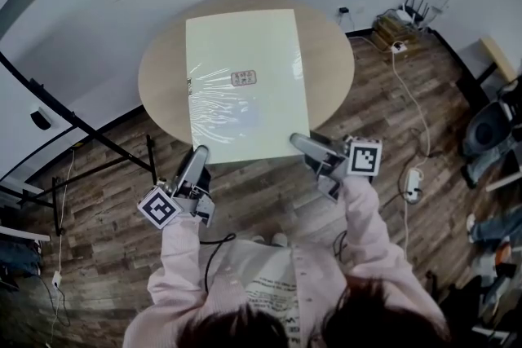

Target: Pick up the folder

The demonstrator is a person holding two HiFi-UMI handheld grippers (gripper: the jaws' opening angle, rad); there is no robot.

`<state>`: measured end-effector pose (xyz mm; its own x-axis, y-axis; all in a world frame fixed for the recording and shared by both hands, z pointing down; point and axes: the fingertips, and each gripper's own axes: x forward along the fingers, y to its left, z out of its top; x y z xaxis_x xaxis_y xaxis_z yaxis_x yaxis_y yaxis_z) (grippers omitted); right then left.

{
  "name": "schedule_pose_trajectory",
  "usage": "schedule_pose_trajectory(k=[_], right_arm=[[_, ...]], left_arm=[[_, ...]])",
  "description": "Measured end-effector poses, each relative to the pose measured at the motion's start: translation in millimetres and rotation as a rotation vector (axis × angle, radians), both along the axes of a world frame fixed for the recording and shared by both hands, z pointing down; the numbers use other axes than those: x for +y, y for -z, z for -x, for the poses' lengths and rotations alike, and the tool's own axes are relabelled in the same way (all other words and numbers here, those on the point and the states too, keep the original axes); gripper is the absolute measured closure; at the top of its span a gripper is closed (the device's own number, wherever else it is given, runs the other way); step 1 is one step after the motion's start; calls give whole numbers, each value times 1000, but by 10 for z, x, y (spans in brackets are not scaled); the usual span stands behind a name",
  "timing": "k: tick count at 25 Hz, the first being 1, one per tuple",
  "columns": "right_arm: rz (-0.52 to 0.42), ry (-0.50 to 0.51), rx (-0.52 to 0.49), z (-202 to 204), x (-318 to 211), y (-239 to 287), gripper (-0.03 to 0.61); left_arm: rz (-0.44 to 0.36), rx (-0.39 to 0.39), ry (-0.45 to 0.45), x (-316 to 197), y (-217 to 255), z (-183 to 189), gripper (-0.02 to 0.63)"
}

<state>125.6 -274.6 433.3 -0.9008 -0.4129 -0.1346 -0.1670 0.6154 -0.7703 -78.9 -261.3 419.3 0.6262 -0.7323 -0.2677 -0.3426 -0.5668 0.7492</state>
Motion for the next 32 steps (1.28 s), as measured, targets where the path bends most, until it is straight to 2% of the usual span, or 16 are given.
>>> schedule_pose_trajectory(k=[6,14,32], right_arm=[[-48,8,-16,8,99,167,247],[-59,9,-11,-9,217,283,245],[-86,7,1,-28,240,320,255]], left_arm=[[-34,-6,5,97,132,-8,305],[-79,-11,0,227,296,-20,304],[-107,-26,5,255,369,-33,304]])
